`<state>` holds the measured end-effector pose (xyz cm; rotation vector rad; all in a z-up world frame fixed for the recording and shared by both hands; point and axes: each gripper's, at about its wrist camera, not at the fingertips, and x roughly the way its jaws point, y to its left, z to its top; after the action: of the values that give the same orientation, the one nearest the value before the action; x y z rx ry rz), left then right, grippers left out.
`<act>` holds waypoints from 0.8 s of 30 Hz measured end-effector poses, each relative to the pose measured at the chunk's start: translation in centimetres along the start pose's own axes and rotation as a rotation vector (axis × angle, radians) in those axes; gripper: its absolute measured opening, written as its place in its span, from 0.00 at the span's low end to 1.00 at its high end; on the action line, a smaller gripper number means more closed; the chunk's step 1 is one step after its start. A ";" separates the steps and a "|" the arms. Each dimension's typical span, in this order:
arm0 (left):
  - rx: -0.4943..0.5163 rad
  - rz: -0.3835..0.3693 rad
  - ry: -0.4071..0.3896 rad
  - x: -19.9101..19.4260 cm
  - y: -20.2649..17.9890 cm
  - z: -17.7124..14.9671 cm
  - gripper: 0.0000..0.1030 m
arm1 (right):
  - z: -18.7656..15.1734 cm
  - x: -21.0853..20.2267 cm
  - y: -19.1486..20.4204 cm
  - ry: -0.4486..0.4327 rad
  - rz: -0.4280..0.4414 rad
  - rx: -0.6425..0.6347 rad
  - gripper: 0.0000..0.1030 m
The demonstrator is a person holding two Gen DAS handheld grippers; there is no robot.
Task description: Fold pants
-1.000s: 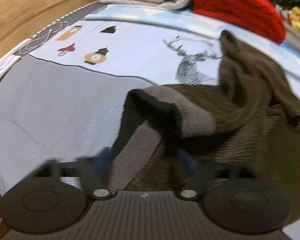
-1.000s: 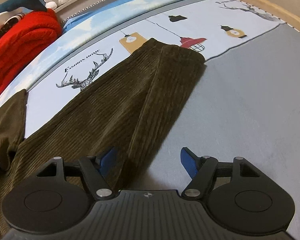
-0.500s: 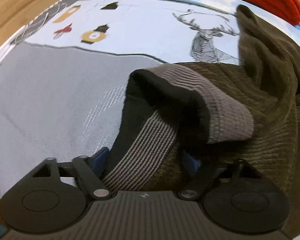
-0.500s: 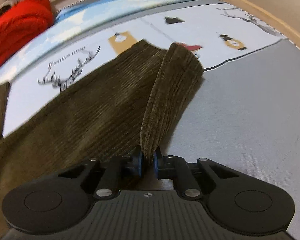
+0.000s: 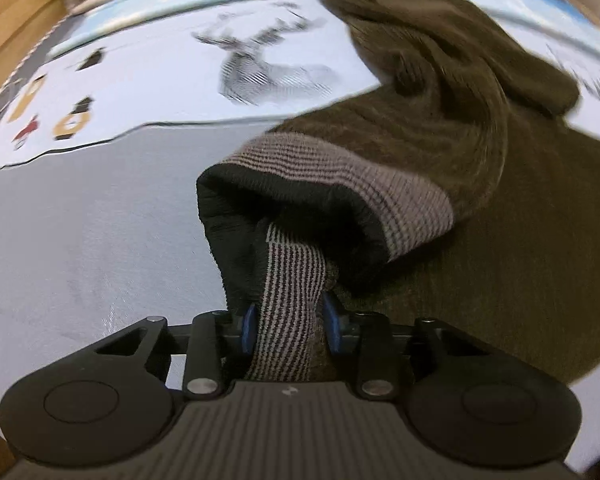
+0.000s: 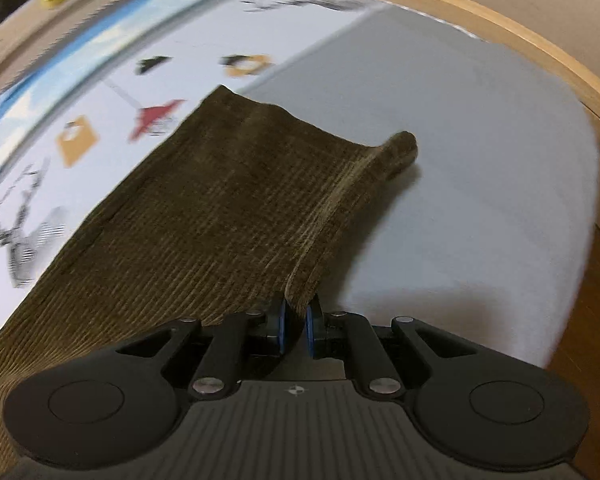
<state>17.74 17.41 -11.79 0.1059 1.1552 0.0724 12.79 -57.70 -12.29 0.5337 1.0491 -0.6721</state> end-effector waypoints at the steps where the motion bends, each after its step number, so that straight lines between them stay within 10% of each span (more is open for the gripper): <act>1: 0.018 -0.002 0.011 -0.1 -0.2 -0.3 0.37 | -0.1 0.0 -0.8 0.009 -0.008 0.016 0.09; 9: 0.004 0.077 0.096 0.1 2.0 -1.7 0.39 | -2.4 1.4 0.4 0.175 0.098 -0.214 0.24; 14: 0.002 0.092 0.116 0.2 2.2 -1.4 0.40 | -1.5 1.8 -1.9 0.163 0.091 -0.061 0.35; 24: 0.029 0.116 0.123 0.0 1.7 -1.2 0.40 | -1.0 1.4 -3.8 0.165 0.023 0.047 0.07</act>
<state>16.66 19.14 -12.10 0.1970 1.2725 0.1670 9.87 -59.94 -14.30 0.6499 1.1821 -0.6419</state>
